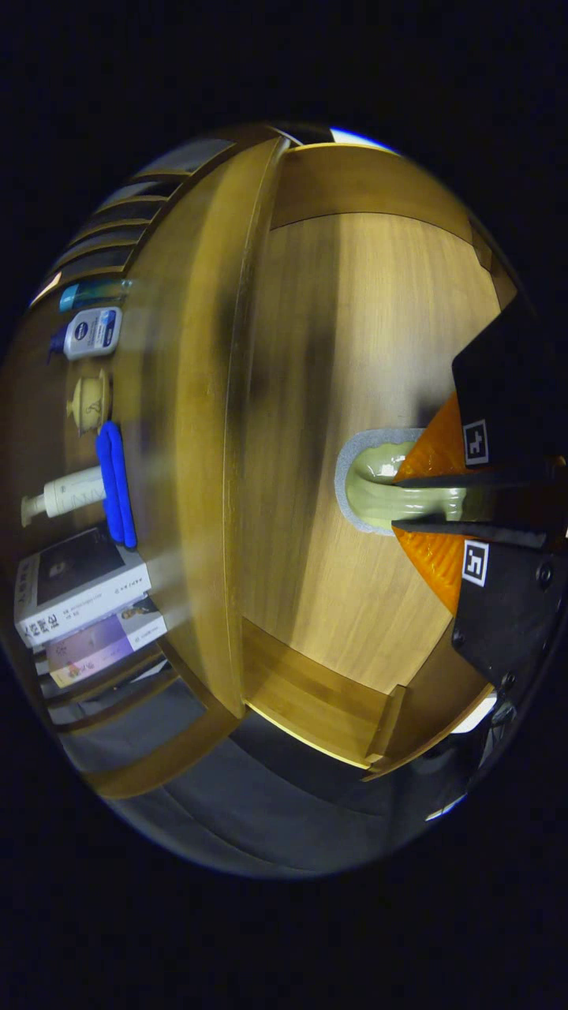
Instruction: Pull open the drawer, take out the items inside it, and place them on the countertop above the cabinet.
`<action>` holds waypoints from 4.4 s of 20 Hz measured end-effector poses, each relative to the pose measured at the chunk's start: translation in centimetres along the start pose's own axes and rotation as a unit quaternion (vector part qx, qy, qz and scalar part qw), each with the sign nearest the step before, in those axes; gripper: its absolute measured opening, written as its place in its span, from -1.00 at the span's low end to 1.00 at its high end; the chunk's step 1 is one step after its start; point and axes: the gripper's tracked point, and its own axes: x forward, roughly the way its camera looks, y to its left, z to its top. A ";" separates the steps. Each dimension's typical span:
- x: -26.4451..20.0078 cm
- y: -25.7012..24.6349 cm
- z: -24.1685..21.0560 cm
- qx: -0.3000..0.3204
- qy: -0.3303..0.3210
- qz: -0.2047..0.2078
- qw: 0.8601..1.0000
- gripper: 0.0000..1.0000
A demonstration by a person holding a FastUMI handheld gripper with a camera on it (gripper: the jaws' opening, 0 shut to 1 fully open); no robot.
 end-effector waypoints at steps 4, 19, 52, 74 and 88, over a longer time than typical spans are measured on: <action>-1.3 0.9 1.2 0.000 -0.031 0.019 0.999 -0.59; -8.6 3.3 6.9 -0.026 -0.141 0.045 0.989 -0.59; -6.6 -4.0 20.9 0.059 -0.284 -0.079 0.954 0.62; -16.5 2.3 7.5 -0.063 -0.438 -0.082 0.893 0.97; -13.7 2.9 -3.3 -0.111 -0.435 -0.075 0.890 0.98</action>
